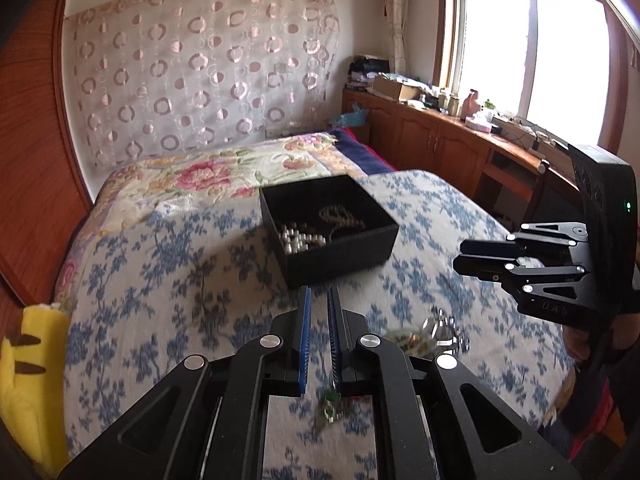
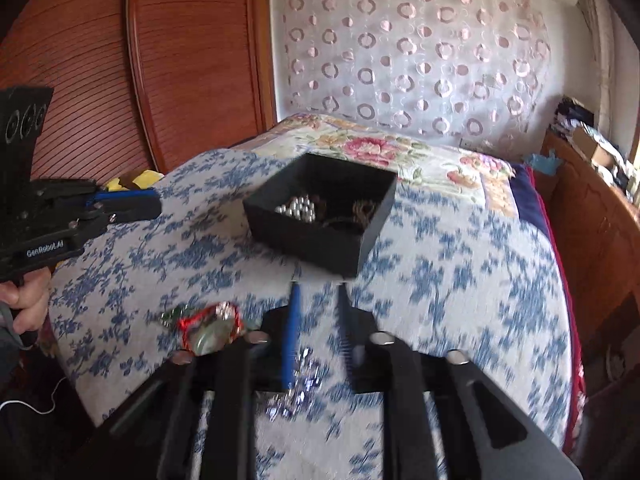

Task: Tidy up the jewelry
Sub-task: 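Move both tools back from the box to the remaining jewelry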

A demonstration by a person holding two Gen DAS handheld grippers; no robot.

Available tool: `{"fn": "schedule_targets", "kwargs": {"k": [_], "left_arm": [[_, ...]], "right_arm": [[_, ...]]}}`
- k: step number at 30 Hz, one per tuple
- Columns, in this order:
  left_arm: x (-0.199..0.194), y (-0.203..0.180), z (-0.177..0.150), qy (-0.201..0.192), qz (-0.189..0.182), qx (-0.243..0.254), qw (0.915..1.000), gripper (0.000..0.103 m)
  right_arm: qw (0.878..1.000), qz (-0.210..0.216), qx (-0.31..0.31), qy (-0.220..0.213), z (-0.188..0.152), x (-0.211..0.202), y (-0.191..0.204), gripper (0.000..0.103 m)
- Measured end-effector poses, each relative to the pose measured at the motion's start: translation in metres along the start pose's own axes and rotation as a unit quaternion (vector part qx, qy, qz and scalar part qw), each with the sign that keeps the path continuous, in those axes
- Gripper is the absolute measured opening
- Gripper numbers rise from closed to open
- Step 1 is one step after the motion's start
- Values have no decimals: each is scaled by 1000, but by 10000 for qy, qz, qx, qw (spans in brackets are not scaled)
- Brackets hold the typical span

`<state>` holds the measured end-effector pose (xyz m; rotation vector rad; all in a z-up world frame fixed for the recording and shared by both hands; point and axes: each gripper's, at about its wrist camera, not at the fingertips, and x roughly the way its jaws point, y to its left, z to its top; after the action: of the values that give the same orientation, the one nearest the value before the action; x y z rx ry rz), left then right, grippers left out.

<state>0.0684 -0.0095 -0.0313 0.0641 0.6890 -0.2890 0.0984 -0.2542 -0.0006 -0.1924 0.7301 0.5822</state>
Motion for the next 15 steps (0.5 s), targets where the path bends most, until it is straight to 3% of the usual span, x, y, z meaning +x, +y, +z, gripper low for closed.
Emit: {"fn": "schedule_targets", "kwargs": {"k": [15], "left_arm": [[13, -6, -46, 441, -80, -195, 9988, 8]], "right_arm": [[9961, 186, 577, 644, -41, 33, -4, 33]]}}
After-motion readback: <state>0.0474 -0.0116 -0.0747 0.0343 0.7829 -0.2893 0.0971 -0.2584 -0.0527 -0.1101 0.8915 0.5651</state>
